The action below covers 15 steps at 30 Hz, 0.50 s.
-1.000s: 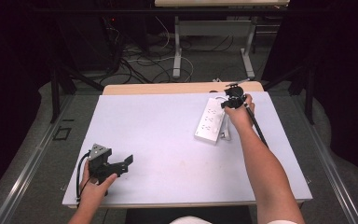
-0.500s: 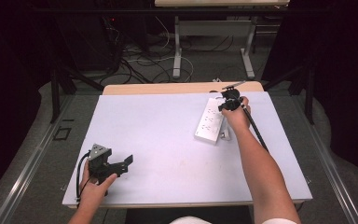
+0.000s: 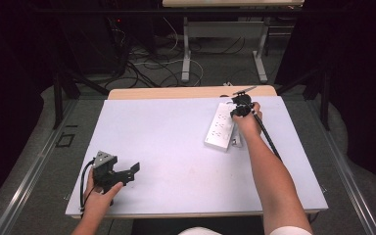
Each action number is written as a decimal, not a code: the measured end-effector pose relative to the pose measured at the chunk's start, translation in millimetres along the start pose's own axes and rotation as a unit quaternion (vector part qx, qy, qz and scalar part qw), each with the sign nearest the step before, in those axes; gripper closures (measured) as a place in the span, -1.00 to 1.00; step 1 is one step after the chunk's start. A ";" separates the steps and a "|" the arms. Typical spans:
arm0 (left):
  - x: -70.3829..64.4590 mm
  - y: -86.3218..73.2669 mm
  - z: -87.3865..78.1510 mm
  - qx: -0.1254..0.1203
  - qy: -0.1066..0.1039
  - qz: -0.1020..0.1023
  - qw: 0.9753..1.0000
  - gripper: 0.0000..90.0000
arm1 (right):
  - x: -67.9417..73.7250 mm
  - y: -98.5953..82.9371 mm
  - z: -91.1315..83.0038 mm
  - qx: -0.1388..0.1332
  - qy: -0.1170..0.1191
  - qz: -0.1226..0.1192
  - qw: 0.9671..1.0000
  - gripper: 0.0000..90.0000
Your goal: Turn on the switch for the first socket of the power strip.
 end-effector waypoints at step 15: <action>0.1 -0.3 0.6 0.000 -0.001 0.001 1.000 -0.91 | -0.4 -1.4 3.7 -0.003 -0.010 0.009 1.000 1.00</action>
Point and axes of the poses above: each handheld gripper's, and its own axes: z roughly forward along the jaws, y roughly out of its top, x roughly to its left, the point moved 6 cm from there along z, roughly forward along the jaws
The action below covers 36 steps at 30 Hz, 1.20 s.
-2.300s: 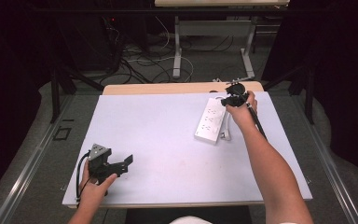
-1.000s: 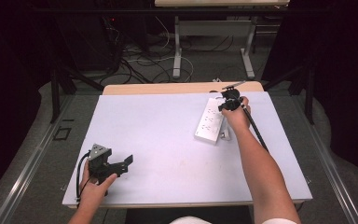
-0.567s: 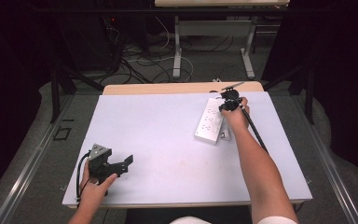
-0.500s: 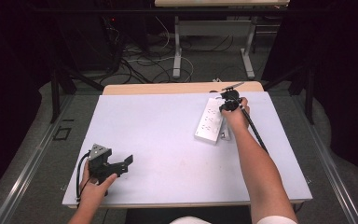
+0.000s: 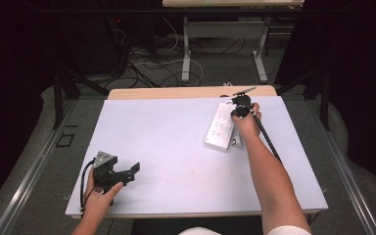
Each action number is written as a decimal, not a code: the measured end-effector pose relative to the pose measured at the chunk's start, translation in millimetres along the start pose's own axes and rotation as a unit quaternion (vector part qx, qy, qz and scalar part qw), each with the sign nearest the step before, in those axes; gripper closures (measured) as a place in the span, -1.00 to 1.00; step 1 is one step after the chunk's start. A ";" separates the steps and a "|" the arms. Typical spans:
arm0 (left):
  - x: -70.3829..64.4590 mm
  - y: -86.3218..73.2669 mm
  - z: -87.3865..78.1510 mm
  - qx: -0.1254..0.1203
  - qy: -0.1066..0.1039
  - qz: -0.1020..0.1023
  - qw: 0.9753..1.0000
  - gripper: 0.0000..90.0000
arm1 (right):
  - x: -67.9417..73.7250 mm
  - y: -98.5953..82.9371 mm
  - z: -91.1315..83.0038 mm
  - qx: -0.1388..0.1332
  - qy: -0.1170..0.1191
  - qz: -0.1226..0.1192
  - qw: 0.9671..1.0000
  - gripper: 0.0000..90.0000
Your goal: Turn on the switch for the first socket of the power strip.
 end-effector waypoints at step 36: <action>-0.5 0.1 1.0 0.002 -0.001 -0.003 1.000 -0.91 | -4.3 -3.3 3.4 -0.033 0.006 0.017 0.999 1.00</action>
Point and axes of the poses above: each handheld gripper's, and its own axes: z roughly forward along the jaws, y roughly out of its top, x roughly to its left, the point moved 6 cm from there along z, roughly forward along the jaws
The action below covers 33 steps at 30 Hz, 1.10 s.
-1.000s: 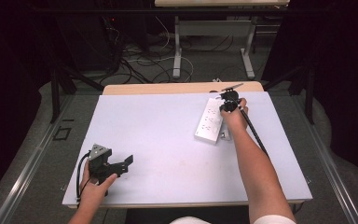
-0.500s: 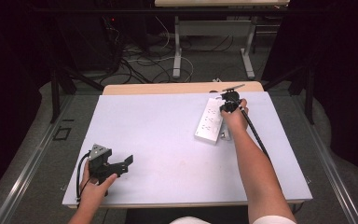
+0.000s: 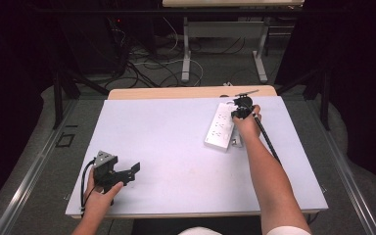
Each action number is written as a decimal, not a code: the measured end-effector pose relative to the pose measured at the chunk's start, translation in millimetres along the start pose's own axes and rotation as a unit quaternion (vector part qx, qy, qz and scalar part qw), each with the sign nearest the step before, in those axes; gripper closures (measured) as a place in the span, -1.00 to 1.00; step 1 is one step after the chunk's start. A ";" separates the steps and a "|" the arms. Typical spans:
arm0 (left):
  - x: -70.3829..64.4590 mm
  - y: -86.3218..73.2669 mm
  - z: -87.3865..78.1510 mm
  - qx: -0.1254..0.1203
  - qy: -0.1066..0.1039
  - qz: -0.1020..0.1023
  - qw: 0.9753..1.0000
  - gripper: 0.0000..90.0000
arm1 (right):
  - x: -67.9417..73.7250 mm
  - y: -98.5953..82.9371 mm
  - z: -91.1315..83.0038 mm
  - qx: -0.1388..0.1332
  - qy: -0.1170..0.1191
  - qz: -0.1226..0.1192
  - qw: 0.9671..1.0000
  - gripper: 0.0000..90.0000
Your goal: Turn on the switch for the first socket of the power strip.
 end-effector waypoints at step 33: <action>-0.9 0.6 2.0 0.001 -0.002 -0.001 1.000 -0.91 | 2.0 0.0 -8.6 0.001 0.008 -0.024 1.000 0.59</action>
Point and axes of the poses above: each handheld gripper's, and its own axes: z roughly forward along the jaws, y roughly out of its top, x roughly to its left, the point moved 6 cm from there along z, roughly forward along the jaws
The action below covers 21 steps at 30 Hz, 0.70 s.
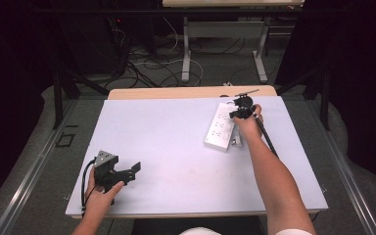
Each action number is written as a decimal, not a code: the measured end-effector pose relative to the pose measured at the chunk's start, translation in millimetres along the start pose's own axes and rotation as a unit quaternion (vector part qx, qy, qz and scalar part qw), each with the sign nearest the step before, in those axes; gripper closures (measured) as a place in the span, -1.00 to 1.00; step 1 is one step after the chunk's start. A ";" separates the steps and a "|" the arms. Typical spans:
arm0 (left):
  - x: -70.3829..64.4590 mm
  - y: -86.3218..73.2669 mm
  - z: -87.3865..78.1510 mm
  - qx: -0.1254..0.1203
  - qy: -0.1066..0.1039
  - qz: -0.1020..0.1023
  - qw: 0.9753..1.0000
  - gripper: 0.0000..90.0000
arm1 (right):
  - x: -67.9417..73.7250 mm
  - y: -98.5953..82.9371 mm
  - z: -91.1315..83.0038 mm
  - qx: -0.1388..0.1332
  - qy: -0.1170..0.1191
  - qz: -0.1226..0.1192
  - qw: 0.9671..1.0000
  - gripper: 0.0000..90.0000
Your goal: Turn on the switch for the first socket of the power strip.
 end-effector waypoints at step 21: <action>-2.0 0.9 2.6 -0.001 -0.002 0.004 1.000 -0.91 | 12.1 2.9 -18.4 -0.002 0.022 -0.042 0.999 0.25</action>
Point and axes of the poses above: each handheld gripper's, and its own axes: z roughly forward along the jaws, y roughly out of its top, x roughly to its left, the point moved 6 cm from there along z, roughly forward along the jaws
